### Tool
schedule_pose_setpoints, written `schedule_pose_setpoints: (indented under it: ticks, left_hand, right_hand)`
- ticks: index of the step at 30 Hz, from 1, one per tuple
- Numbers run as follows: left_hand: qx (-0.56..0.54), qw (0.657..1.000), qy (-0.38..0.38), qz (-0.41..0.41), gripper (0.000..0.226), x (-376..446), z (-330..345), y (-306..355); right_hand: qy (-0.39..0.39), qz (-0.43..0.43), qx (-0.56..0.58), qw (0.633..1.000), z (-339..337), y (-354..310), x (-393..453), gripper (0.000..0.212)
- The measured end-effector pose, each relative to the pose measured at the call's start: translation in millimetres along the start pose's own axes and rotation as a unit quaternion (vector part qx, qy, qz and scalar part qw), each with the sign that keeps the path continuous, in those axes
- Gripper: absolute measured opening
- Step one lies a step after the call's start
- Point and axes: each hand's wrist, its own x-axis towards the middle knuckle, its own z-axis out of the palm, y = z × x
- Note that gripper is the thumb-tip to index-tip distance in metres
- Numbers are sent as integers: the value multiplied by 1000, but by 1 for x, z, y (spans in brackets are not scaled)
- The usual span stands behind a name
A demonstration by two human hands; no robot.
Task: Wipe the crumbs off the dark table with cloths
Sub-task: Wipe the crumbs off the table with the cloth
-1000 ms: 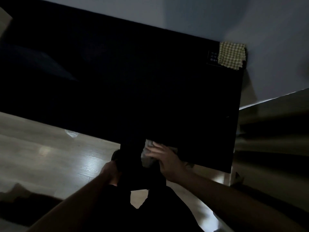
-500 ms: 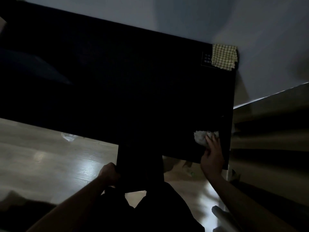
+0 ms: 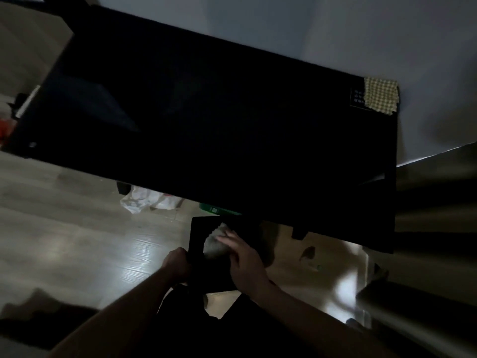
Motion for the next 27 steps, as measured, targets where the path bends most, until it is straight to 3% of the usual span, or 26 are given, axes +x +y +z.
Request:
schedule_pose_setpoints:
  ticks: [3, 9, 16, 22, 27]
  left_hand:
    - [12, 1000, 1, 6, 32, -7, -21, -49]
    - [23, 999, 37, -7, 27, -30, -72, -149]
    - [-10, 995, 82, -61, 19, -38, -125, -244]
    - [-39, 989, 111, -93, 19, -31, -164, -288]
    - [-47, 985, 126, -106, 21, -21, -204, -311]
  right_hand:
    - [86, 16, 50, 995, 26, -25, -2, 70]
    - [143, 66, 64, 985, 50, -61, 6, 64]
    - [80, 102, 88, 988, 67, -115, 26, 53]
    - [48, 80, 81, 992, 87, -158, 64, 60]
    - [6, 70, 68, 995, 104, -187, 115, 48]
